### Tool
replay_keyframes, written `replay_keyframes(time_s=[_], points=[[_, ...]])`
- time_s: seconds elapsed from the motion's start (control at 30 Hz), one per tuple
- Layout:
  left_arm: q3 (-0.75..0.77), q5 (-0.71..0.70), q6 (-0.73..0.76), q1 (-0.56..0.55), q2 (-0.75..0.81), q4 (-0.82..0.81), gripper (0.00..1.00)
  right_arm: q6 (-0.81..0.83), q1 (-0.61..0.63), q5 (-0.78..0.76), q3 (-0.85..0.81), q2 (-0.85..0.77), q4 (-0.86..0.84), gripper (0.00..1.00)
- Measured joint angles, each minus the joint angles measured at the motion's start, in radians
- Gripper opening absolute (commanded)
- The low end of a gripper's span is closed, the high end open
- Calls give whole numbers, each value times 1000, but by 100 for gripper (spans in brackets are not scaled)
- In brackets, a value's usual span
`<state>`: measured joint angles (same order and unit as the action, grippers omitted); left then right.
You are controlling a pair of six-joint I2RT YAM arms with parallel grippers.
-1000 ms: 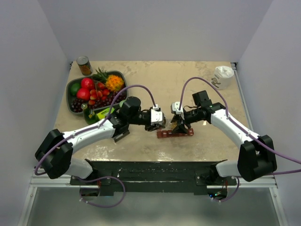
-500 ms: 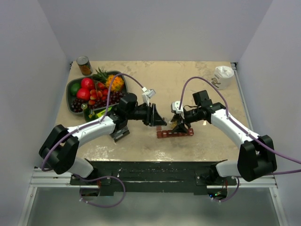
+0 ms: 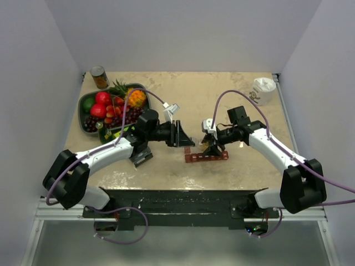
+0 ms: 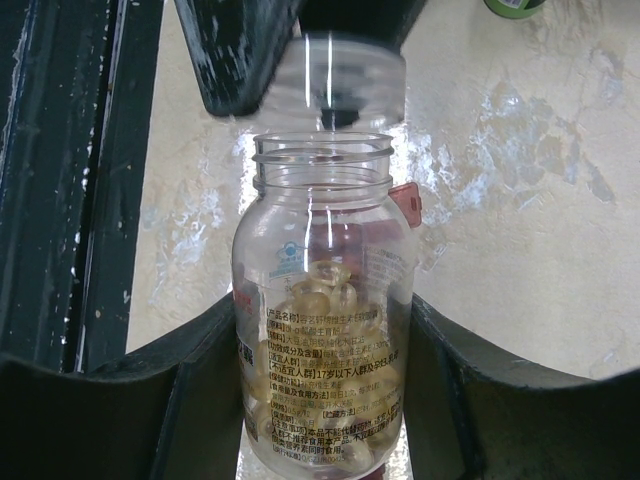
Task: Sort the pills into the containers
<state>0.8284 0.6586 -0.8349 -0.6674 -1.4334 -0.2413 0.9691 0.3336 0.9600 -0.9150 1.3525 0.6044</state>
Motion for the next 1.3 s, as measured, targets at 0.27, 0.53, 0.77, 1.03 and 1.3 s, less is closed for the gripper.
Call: replay_keyframes(time_s=[0.27,0.53,0.77,1.03,1.3], points=[[-29,20,53,40,80,37,11,-4,-1,-2,0,0,0,0],[-26,-230,312,63,80,400,14,-7,-18,-1,0,0,0,0],[-40,-397,427,65,22,526,19,-7,-26,-1,0,0,0,0],[-42,-493,479,65,-66,579,32,-7,-29,-1,0,0,0,0],[-38,-495,488,61,-77,578,60,-7,-35,-1,0,0,0,0]])
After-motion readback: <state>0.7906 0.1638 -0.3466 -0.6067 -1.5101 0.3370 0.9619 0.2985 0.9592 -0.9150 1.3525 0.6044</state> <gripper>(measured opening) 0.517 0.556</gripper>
